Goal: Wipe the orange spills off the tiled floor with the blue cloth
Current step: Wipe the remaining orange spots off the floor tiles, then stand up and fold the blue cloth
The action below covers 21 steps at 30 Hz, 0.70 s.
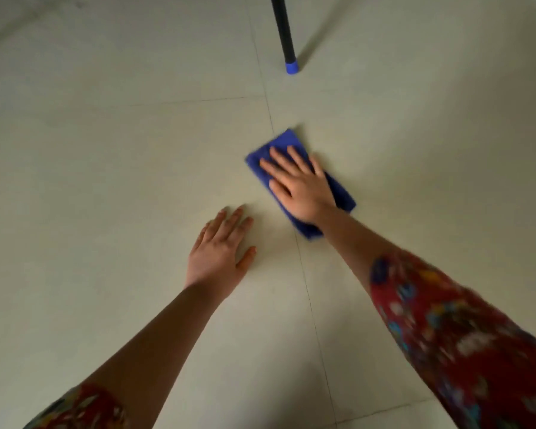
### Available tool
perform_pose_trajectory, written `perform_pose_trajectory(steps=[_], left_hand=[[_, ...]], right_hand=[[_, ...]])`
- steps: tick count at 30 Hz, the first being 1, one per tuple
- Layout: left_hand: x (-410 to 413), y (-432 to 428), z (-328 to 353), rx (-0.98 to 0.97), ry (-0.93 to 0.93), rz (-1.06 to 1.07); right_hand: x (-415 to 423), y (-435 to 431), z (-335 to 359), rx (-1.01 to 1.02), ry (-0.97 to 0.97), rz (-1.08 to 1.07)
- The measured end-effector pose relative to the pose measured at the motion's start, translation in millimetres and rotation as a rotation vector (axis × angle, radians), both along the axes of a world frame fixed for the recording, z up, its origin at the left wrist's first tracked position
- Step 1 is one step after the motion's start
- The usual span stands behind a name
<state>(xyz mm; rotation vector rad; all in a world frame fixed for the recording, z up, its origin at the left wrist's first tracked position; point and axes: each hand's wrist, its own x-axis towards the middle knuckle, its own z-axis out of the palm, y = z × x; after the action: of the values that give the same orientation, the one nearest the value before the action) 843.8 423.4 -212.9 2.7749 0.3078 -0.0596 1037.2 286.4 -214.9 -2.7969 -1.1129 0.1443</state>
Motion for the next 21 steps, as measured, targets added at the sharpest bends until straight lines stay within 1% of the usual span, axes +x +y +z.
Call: perform_pose_trajectory(steps=[1, 2, 4, 5, 6, 7, 9, 12, 17, 18, 19, 20, 21], left_hand=[[1.1, 2.9, 0.9, -0.007, 0.007, -0.006], [0.8, 3.4, 1.7, -0.011, 0.028, -0.023], [0.3, 1.2, 6.1, -0.018, 0.068, -0.038], [-1.8, -1.2, 10.2, -0.037, 0.069, -0.024], [-6.3, -4.7, 13.8, -0.065, 0.058, 0.012], [-17.9, -8.6, 18.4, -0.091, 0.036, 0.059], [-48.6, -12.9, 23.0, -0.118, -0.028, 0.144], [-102.9, -7.0, 20.0, -0.15, -0.109, 0.303], [-184.7, 10.2, 22.7, -0.217, -0.213, 0.698], [-196.8, 13.1, 26.5, -0.234, -0.232, 0.786], [-210.2, 19.2, 30.4, -0.251, -0.254, 0.876], [-218.5, 24.4, 36.1, -0.276, -0.266, 0.961], [-224.9, 30.6, 39.9, -0.313, -0.27, 1.049]], right_hand=[[-24.0, -27.8, -1.3, -0.014, 0.003, 0.05], [-43.7, -62.7, -3.4, -0.035, 0.005, 0.021], [-59.0, -118.9, -2.8, -0.073, 0.04, -0.217], [-58.5, -132.4, -2.1, -0.088, 0.046, -0.351], [-57.5, -134.6, -2.2, -0.105, 0.048, -0.443], [-63.0, -128.4, -3.2, -0.105, 0.039, -0.47], [-95.1, -101.3, -5.8, -0.058, 0.028, -0.403], [-179.1, -62.3, -13.2, 0.027, -0.016, -0.149], [-279.5, 1.6, -10.0, 0.163, 0.123, 0.166], [-292.4, 12.2, -8.3, 0.209, 0.178, 0.233], [-306.3, 25.3, -8.8, 0.302, 0.245, 0.283], [-319.2, 38.0, 1.6, 0.414, 0.358, 0.278], [-329.4, 49.8, 12.3, 0.516, 0.582, 0.211]])
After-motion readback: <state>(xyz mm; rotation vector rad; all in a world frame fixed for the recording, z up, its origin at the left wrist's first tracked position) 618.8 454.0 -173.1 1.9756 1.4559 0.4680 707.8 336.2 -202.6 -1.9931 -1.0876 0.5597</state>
